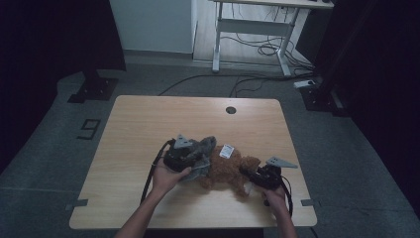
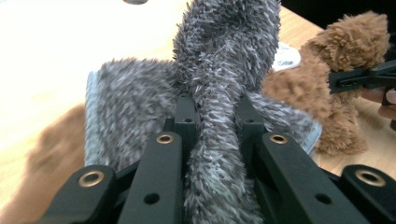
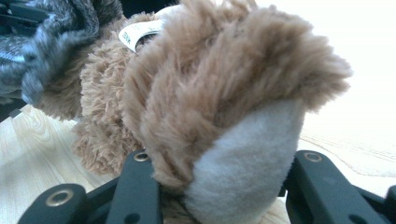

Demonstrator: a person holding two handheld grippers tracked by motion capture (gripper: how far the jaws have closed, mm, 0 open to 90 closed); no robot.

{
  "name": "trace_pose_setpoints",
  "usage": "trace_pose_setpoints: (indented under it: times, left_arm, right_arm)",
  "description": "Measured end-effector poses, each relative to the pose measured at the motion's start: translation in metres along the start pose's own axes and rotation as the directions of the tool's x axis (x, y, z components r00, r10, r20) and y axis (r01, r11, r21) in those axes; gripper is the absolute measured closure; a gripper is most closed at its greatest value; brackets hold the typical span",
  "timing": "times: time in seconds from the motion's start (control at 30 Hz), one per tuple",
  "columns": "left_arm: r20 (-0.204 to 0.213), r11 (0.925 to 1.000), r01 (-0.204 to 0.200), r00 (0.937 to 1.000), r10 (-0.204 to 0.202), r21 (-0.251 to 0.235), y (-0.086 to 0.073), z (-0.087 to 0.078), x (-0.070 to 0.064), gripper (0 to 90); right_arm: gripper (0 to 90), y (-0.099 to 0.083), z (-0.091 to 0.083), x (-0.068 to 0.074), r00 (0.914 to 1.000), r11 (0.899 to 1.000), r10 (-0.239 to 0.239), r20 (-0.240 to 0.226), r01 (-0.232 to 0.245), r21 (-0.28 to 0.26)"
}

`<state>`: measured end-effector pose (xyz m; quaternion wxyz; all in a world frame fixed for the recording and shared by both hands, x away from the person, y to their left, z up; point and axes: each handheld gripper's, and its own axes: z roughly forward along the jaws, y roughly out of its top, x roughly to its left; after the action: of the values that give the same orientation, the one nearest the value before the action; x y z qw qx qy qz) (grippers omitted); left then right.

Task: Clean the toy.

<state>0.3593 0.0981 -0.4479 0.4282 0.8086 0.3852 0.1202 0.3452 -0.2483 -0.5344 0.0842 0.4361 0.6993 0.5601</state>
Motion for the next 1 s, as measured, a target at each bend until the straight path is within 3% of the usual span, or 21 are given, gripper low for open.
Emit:
trace_pose_setpoints:
  times: [0.1,0.3,0.67,0.87,1.0]
  left_arm:
    - [-0.003,0.9994,0.03,0.9995,-0.03,-0.017,-0.01,-0.011,0.015,76.2]
    - [-0.01,0.9963,0.072,0.9973,-0.072,-0.047,-0.018,-0.022,0.029,76.2]
    - [-0.045,0.9933,0.1,0.9937,-0.103,-0.057,-0.032,-0.036,0.044,76.1]
    - [-0.086,0.9922,0.114,0.9893,-0.118,-0.051,-0.03,-0.045,0.051,75.9]
    - [-0.093,0.9938,0.093,0.9908,-0.098,-0.061,-0.013,-0.047,0.046,76.2]
  right_arm:
    - [60.3,0.0,0.0,0.0,1.0,1.0,0.003,0.0,-0.003,0.003]
    - [60.3,0.0,0.0,0.0,1.0,1.0,0.007,0.001,-0.007,0.0]
    - [60.3,0.0,0.0,0.0,1.0,1.0,0.005,0.003,-0.005,0.001]
    - [60.4,0.0,0.0,0.0,0.9999,1.0,0.0,0.011,0.0,0.002]
    - [60.5,0.0,0.001,-0.001,0.9999,1.0,0.0,0.016,0.0,0.003]
